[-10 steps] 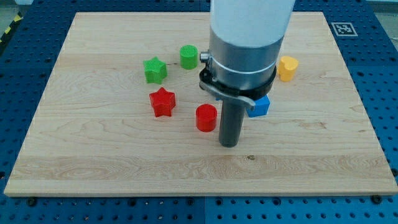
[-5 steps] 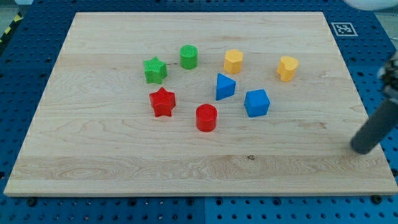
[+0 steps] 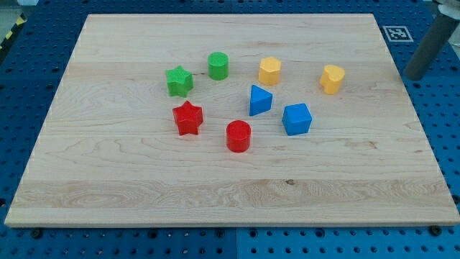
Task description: Push the yellow heart in between the blue blocks
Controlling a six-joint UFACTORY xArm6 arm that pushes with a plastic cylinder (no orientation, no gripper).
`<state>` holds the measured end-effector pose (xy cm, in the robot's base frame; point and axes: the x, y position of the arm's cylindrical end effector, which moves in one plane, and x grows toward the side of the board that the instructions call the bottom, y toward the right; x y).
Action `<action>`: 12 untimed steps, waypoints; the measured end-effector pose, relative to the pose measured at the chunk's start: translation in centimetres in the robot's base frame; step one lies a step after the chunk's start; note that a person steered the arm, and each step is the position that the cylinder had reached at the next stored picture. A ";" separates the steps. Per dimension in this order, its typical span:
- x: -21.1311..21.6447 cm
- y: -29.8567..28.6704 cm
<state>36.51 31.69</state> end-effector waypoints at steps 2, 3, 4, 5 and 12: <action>-1.1 -3.3; -1.4 -6.2; -0.5 -7.2; 0.0 -9.3; 4.6 -15.0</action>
<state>41.12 16.66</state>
